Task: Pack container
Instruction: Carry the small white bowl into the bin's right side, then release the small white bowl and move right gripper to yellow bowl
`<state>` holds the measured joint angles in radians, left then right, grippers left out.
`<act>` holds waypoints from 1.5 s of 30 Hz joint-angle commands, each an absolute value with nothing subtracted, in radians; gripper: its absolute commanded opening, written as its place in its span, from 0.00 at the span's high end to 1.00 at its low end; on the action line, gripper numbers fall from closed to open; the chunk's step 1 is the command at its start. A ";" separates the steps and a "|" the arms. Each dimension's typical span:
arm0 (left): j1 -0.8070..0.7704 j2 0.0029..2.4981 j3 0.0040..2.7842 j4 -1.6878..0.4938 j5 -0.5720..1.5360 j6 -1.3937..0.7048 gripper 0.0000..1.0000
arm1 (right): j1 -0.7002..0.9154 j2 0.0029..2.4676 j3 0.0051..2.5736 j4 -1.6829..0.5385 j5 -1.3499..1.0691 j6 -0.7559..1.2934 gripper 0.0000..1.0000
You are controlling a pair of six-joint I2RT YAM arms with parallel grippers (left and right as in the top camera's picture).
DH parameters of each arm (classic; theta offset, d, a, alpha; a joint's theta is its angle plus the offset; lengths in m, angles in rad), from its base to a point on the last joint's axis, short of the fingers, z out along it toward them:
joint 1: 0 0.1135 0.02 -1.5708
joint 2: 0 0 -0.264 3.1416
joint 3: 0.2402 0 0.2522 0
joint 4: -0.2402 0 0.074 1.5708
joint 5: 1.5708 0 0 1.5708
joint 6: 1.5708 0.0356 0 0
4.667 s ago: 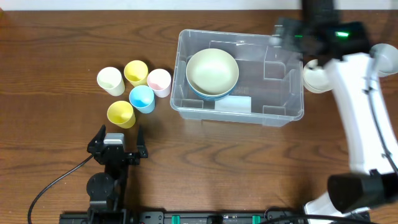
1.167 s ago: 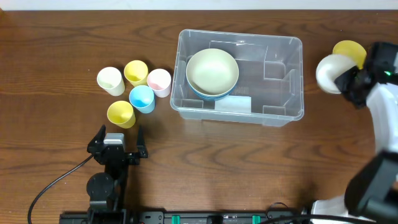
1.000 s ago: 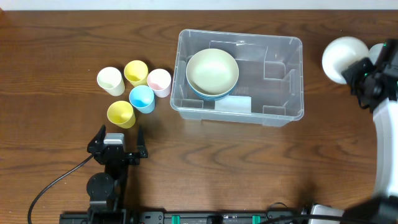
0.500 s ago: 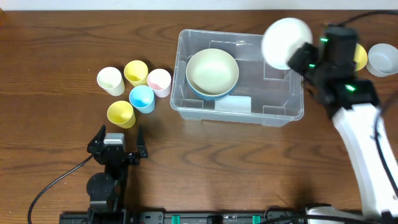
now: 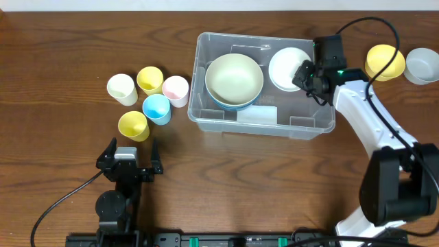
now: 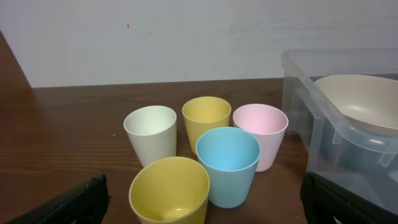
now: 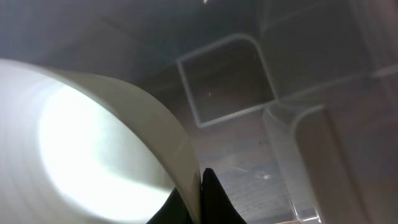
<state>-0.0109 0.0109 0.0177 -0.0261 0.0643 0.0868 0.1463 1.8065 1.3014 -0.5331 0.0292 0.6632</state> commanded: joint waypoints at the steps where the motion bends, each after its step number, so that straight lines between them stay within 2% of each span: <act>1: -0.007 0.005 0.004 -0.065 0.079 0.101 0.02 | 0.151 1.851 1.310 -0.528 0.017 0.678 0.95; 6: -0.007 0.005 0.004 -0.064 0.079 0.101 0.02 | 0.152 1.886 1.310 -0.513 0.001 0.680 0.92; 10: -0.007 0.005 0.004 -0.064 0.079 0.101 0.02 | 0.151 1.900 1.310 -0.503 -0.020 0.681 0.81; 12: -0.007 0.005 0.004 -0.064 0.079 0.101 0.02 | 0.151 1.900 1.310 -0.504 -0.020 0.680 0.68; 13: -0.007 0.005 0.004 -0.064 0.079 0.101 0.02 | 0.151 1.900 1.310 -0.503 -0.020 0.680 0.54; 14: -0.007 0.005 0.004 -0.065 0.079 0.101 0.02 | 0.151 1.900 1.310 -0.503 -0.020 0.680 0.44; 15: -0.007 0.005 0.004 -0.064 0.079 0.101 0.02 | 0.151 1.900 1.310 -0.504 -0.020 0.680 0.38; 17: -0.007 0.005 0.004 -0.065 0.079 0.101 0.02 | 0.151 1.900 1.310 -0.505 -0.020 0.673 0.34; 21: -0.007 0.005 0.004 -0.064 0.079 0.101 0.02 | 0.150 1.874 1.330 -0.505 -0.020 0.619 0.34; 24: -0.007 0.005 0.004 -0.065 0.079 0.101 0.02 | 0.150 1.821 1.381 -0.521 -0.020 0.550 0.29; 31: -0.007 0.005 0.004 -0.065 0.079 0.101 0.02 | 0.121 1.647 1.569 -0.671 0.068 0.472 0.03; 37: -0.007 0.005 0.004 -0.064 0.079 0.101 0.02 | -0.015 1.547 1.610 -0.781 0.289 0.583 0.01; 45: -0.007 0.005 0.004 -0.064 0.079 0.101 0.02 | -0.234 1.684 1.588 -0.841 0.197 0.620 0.01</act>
<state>-0.0113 0.0109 0.0177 -0.0261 0.0643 0.0868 -0.1944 1.5986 1.6142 -0.8291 0.2241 0.5934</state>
